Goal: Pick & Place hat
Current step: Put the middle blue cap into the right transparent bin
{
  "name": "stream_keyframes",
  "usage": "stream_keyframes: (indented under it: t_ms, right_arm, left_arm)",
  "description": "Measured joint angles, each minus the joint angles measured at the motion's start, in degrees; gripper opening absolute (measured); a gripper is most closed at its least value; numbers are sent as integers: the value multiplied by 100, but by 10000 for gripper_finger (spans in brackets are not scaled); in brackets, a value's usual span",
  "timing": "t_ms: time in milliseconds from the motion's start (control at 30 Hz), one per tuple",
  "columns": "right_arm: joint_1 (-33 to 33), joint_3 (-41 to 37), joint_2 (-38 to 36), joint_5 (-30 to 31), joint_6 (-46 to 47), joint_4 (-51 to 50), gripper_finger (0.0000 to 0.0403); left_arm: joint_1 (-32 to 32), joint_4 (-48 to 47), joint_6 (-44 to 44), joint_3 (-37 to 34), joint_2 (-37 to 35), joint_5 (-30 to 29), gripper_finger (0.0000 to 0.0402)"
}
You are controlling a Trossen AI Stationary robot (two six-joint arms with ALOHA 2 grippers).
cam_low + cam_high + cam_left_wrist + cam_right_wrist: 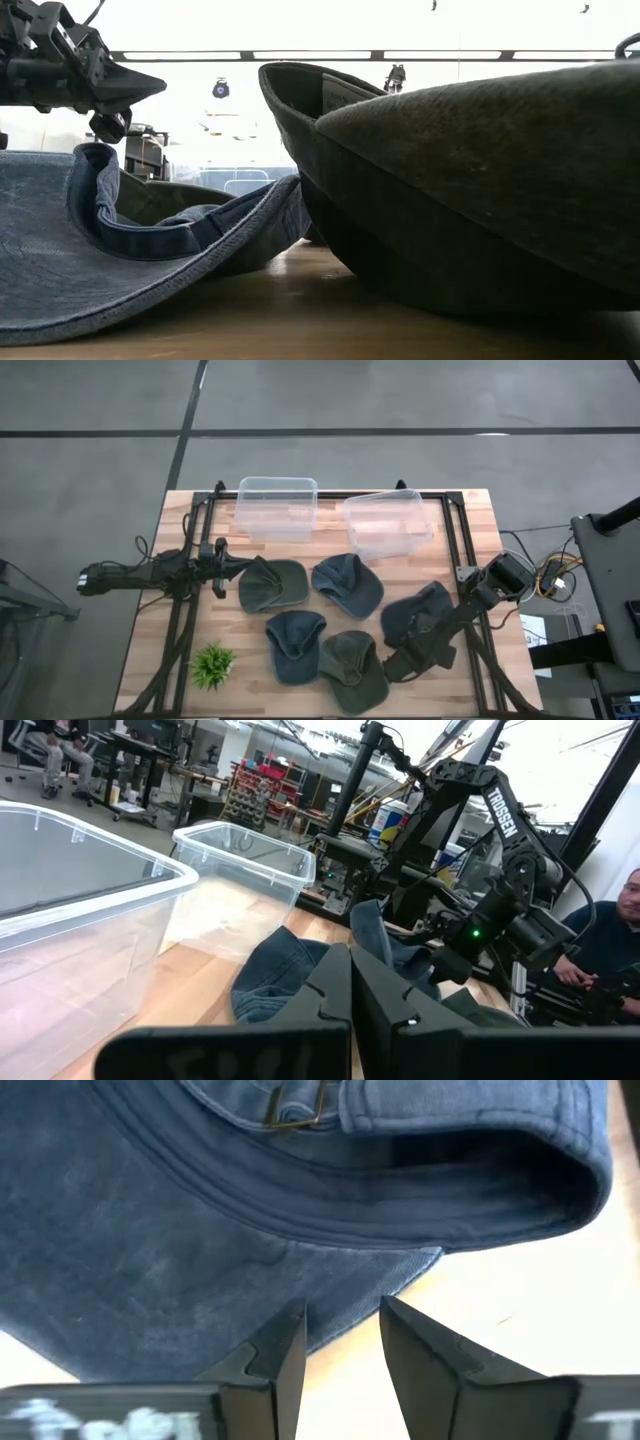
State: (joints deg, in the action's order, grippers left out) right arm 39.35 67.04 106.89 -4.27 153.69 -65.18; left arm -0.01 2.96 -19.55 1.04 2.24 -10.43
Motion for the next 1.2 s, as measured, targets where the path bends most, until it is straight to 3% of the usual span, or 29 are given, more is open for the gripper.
stream_keyframes:
  t_ms: [1200]
  right_arm:
    - [-4,243,-4,-70,-739,25,123]
  left_arm:
    - [-1,0,-20,0,0,4,0]
